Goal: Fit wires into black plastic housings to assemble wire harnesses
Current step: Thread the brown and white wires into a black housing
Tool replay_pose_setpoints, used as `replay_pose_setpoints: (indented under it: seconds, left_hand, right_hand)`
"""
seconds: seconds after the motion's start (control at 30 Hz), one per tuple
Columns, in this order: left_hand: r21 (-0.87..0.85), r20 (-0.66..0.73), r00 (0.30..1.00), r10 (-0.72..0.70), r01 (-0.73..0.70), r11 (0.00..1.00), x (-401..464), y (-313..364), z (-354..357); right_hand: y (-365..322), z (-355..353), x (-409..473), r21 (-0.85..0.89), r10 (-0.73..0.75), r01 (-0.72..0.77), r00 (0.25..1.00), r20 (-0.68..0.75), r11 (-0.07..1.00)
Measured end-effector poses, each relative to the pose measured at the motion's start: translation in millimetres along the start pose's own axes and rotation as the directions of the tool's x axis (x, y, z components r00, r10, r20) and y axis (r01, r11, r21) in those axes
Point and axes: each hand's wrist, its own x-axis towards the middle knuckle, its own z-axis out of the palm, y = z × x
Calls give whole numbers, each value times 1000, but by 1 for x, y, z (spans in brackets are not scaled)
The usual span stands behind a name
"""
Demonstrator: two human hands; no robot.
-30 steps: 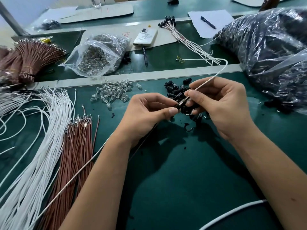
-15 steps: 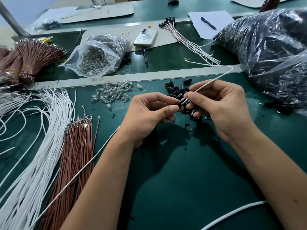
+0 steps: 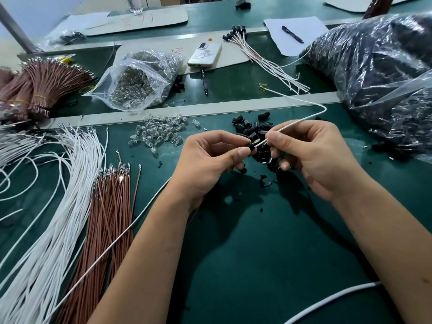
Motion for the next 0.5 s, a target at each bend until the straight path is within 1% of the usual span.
replay_pose_setpoints:
  seconds: [0.17, 0.37, 0.43, 0.5]
  left_hand:
    - [-8, -16, 999, 30, -30, 1000, -1, 1, 5]
    - [3, -46, 995, 91, -91, 996, -1, 0, 8]
    - [12, -62, 993, 105, -105, 994, 0, 0, 8]
    - [34, -73, 991, 116, -113, 993, 1, 0, 8]
  right_hand:
    - [0, 1, 0, 86, 49, -48, 999, -15, 995]
    - [-1, 2, 0, 109, 82, -80, 997, -14, 991]
    - [0, 3, 0, 88, 78, -75, 996, -32, 993]
    - [1, 4, 0, 34, 39, -37, 997, -68, 999]
